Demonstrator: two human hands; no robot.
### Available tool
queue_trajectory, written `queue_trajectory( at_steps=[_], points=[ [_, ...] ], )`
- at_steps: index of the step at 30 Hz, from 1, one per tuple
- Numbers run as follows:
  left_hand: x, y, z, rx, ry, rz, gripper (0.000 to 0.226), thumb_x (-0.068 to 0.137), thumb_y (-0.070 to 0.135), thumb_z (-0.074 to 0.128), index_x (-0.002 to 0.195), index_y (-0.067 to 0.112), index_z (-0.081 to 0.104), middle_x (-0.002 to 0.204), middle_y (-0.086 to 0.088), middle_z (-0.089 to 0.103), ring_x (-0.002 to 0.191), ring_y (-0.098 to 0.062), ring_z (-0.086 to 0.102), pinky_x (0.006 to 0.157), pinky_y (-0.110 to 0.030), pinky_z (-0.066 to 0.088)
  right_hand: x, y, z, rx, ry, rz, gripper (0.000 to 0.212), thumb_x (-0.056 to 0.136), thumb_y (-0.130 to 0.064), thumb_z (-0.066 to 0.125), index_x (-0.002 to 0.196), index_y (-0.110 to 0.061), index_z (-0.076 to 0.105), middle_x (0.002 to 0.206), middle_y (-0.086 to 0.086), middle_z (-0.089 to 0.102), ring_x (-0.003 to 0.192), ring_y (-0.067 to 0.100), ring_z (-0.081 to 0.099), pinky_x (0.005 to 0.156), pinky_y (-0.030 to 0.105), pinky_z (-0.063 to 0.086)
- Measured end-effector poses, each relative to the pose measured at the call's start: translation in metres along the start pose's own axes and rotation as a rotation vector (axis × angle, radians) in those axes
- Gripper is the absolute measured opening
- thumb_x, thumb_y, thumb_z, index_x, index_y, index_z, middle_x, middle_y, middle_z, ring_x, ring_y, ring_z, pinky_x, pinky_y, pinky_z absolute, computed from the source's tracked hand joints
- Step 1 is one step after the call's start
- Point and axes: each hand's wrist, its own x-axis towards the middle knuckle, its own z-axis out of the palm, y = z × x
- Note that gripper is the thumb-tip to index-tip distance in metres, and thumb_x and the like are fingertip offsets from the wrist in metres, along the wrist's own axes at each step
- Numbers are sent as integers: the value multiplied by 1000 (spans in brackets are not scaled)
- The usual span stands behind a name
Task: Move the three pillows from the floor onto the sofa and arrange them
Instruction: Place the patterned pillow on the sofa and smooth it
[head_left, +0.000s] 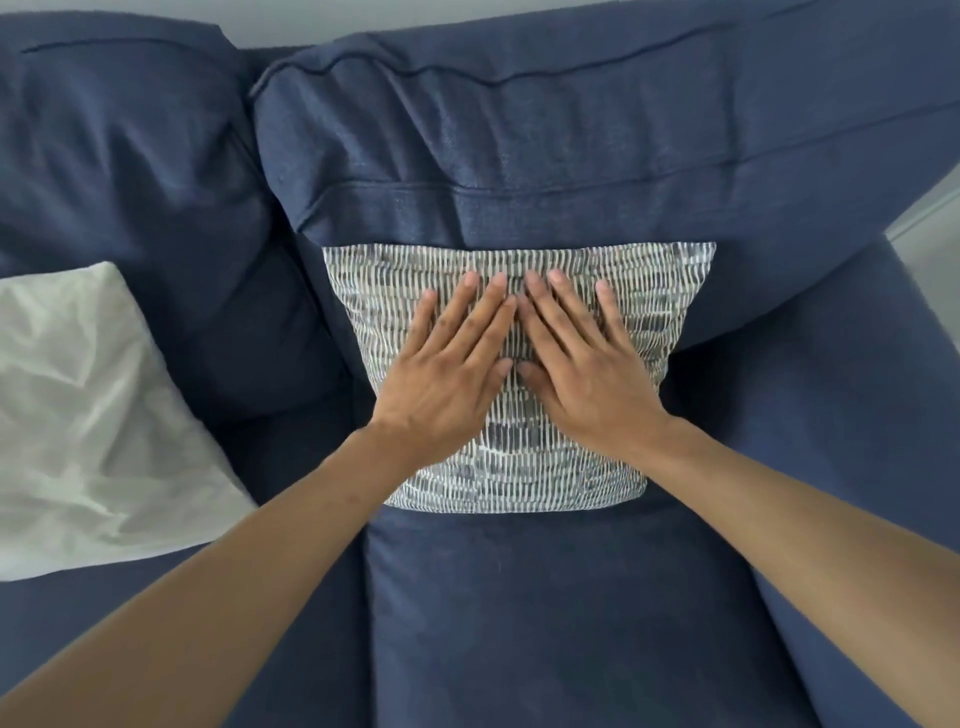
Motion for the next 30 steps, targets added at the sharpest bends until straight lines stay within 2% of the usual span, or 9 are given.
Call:
queue_trajectory(
  at_steps=[5,9,11,13,16,18,24,27,30],
  points=[
    [-10,-47,4,88,-56,-151,72,113,59,6,172,19,-9,180,-2,-17,166,-22,-19,135,-57,0,-7,39,3,-27,-31,141,71,119,-53,18,176,-12,7,185,6,1,171,28,-3,136,64,7],
    [-28,-54,-6,-28,36,-367,72,114,55,13,172,13,2,181,-5,-10,167,-22,-14,135,-58,0,-27,40,-3,68,85,369,69,119,-46,27,174,-7,14,184,12,5,171,31,-3,136,64,3],
    [-26,-32,-9,-110,136,-355,68,116,48,18,172,11,8,181,-6,-4,167,-24,-10,135,-58,0,-27,19,-6,116,166,327,67,119,-40,31,174,-4,17,184,16,8,171,35,2,136,65,3],
    [-16,-1,-3,-144,231,-253,64,117,41,21,171,9,13,181,-8,2,168,-28,-4,135,-58,1,-21,-9,-2,142,224,216,64,118,-34,36,173,-4,22,183,18,14,170,38,9,135,68,6],
    [2,31,21,-148,319,-147,59,116,30,24,170,5,22,179,-13,15,167,-35,8,133,-65,9,-9,-39,19,186,280,174,62,115,-22,47,171,-6,29,181,17,19,170,39,13,134,70,10],
    [15,29,38,-117,348,-177,59,117,31,22,169,5,25,178,-14,20,166,-36,13,132,-66,11,-3,-39,36,186,301,219,60,115,-22,45,171,-7,31,181,18,21,169,39,15,134,69,10],
    [16,-30,63,-25,413,-224,65,117,46,17,170,9,24,178,-14,21,165,-39,16,133,-65,9,0,5,67,101,389,280,61,119,-37,35,171,-5,29,179,19,26,168,41,21,134,71,9],
    [5,-56,66,-47,472,-314,65,117,46,18,171,9,21,178,-17,18,165,-42,13,132,-67,7,-10,28,72,174,491,450,62,119,-37,33,169,-2,32,178,21,29,166,44,23,132,73,8],
    [-7,-50,57,-133,562,-396,62,118,38,25,168,2,25,176,-26,19,164,-49,13,131,-69,6,-21,29,59,242,550,487,60,118,-33,32,167,2,36,176,27,30,164,52,21,129,78,6]
  ],
)
